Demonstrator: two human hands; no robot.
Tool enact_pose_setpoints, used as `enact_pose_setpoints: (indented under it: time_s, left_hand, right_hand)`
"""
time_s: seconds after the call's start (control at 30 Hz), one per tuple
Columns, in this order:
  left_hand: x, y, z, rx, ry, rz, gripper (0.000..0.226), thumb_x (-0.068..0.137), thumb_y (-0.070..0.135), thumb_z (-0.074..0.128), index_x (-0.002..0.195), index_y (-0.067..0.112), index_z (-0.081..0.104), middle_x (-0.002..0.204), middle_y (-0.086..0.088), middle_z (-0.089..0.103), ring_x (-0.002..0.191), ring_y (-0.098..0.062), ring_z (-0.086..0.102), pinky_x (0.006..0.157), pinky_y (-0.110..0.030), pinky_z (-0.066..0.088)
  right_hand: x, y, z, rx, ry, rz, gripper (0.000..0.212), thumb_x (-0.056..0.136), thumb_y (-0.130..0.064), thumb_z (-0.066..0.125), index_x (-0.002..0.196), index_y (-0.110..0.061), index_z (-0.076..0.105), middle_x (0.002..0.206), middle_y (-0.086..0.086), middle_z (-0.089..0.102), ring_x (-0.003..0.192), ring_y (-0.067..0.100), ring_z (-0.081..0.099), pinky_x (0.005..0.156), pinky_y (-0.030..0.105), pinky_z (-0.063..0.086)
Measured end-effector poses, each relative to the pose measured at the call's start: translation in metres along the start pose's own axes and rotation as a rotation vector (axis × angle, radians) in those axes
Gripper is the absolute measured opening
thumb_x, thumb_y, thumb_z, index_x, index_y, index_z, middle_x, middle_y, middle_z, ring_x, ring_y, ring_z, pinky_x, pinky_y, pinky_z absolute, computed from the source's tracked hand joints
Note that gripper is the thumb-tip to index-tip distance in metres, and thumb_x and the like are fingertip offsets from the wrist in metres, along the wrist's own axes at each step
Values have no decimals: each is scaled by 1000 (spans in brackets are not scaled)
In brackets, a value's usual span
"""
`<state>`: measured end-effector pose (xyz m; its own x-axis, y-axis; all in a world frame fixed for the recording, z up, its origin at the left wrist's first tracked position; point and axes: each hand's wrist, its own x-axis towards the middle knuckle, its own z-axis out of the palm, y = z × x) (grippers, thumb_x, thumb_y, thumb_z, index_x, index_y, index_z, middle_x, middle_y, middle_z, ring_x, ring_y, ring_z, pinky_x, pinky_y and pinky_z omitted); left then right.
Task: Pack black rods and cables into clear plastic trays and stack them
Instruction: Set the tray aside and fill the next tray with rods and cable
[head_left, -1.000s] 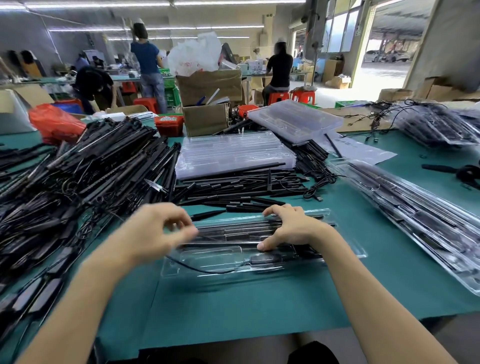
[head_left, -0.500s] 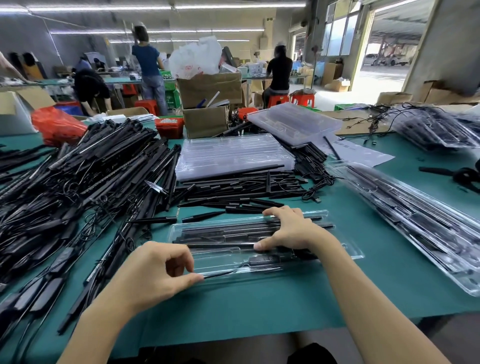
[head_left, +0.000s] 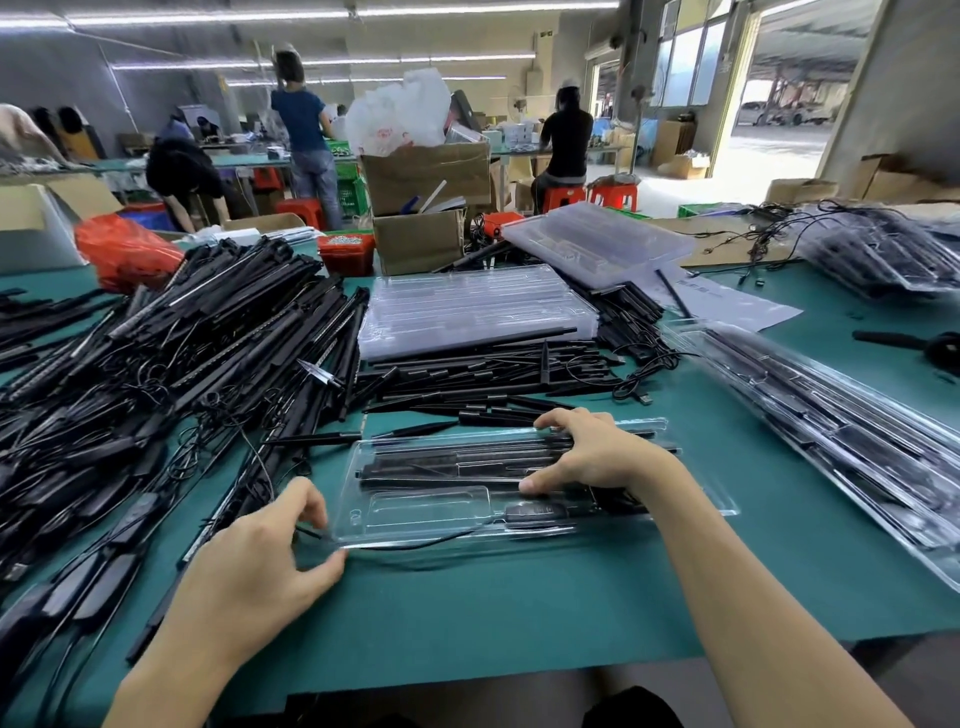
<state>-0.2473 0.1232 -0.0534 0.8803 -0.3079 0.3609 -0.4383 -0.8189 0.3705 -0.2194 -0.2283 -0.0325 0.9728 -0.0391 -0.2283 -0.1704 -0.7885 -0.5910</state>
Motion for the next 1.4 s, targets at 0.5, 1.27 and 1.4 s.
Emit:
enact_pose_setpoints:
  time_s: [0.5, 1.27, 1.4]
  left_hand:
    - [12, -26, -10, -428, -128, -101, 40, 83, -6, 74, 79, 31, 61, 76, -4, 69, 49, -18, 53, 46, -23, 47]
    - [32, 28, 28, 85, 196, 431, 32, 66, 13, 87, 94, 20, 74, 92, 9, 60, 84, -17, 58, 71, -35, 51]
    - [38, 32, 30, 70, 400, 162, 40, 66, 20, 92, 100, 22, 73, 107, 1, 54, 99, -21, 43, 86, -37, 40]
  right_hand:
    - [2, 3, -4, 32, -21, -14, 88, 67, -55, 86, 142, -35, 43, 144, 0, 37, 140, 22, 24, 115, 44, 30]
    - [6, 2, -7, 29, 81, -30, 72, 56, -83, 71, 83, -21, 44, 78, -4, 58, 69, 14, 47, 66, 34, 38]
    - [6, 2, -7, 157, 173, -45, 80, 46, -88, 68, 79, -19, 44, 74, -2, 49, 65, 14, 43, 61, 32, 35]
